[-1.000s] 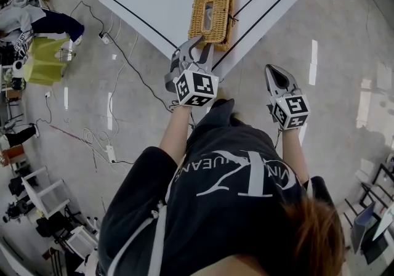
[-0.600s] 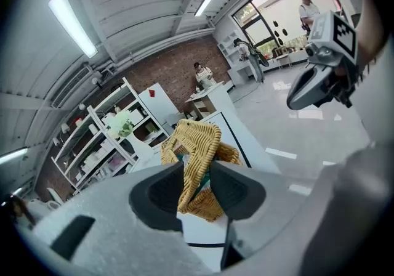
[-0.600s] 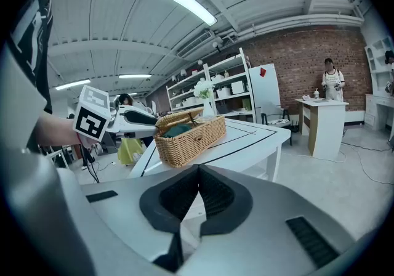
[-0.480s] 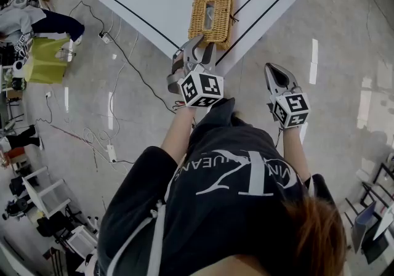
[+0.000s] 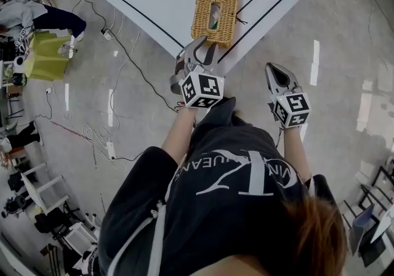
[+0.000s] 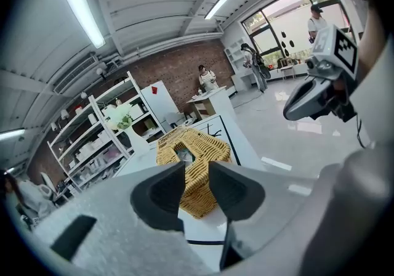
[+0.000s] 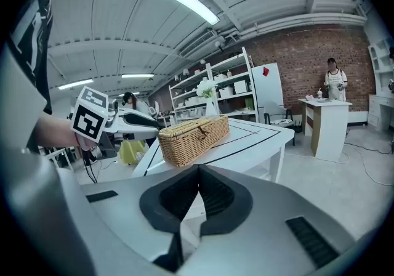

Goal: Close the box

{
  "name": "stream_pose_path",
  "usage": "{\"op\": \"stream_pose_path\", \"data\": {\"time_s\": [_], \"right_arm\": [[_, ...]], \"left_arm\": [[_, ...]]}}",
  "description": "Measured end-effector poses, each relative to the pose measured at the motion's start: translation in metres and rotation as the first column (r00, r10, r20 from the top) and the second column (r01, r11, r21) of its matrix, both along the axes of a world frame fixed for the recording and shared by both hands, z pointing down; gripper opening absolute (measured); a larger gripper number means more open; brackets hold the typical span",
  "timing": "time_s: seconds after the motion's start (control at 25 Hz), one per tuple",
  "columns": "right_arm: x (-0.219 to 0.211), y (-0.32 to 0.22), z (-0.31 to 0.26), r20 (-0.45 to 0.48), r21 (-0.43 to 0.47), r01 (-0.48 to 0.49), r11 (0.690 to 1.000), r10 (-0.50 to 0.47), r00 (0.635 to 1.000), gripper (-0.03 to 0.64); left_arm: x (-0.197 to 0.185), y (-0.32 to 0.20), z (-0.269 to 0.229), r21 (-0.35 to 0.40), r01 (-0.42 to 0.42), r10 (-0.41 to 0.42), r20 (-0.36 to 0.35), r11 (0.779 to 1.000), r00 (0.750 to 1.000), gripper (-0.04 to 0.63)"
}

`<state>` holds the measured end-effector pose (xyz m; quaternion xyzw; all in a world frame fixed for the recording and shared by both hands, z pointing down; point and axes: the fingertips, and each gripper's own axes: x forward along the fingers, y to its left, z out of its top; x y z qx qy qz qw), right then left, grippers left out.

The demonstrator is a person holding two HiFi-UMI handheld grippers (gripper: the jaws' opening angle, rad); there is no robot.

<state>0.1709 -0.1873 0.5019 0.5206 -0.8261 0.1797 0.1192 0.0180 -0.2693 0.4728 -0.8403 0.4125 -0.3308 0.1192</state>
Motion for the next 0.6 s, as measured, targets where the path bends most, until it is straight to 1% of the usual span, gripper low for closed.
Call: {"op": "stream_pose_path", "data": {"time_s": [0.2,0.28,0.44,0.52,0.6], "right_arm": [[-0.006,-0.002,0.0,0.002,0.01,0.019,1.0,-0.019,1.0,-0.003],[-0.008,-0.003,-0.002,0.001,0.018,0.027,0.999,-0.027,1.0,-0.003],[-0.011,-0.007,-0.011,-0.002,0.053,0.044,0.998,-0.044,0.999,-0.003],[-0.012,-0.01,-0.02,0.002,0.078,0.047,0.996,-0.047,0.999,-0.003],[-0.013,-0.013,-0.03,0.018,0.106,0.044,0.993,-0.046,0.999,-0.003]], "left_arm": [[-0.021,-0.001,0.001,-0.029,0.071,-0.073,-0.072,0.997,0.995,0.113],[-0.032,0.0,0.0,-0.036,0.105,-0.108,-0.099,0.994,0.989,0.092],[-0.052,0.004,-0.006,-0.024,0.161,-0.163,-0.126,0.987,0.979,0.05],[-0.061,0.007,-0.012,-0.027,0.191,-0.193,-0.166,0.981,0.967,0.024],[-0.072,0.009,-0.017,-0.039,0.228,-0.231,-0.221,0.973,0.948,0.006]]}}
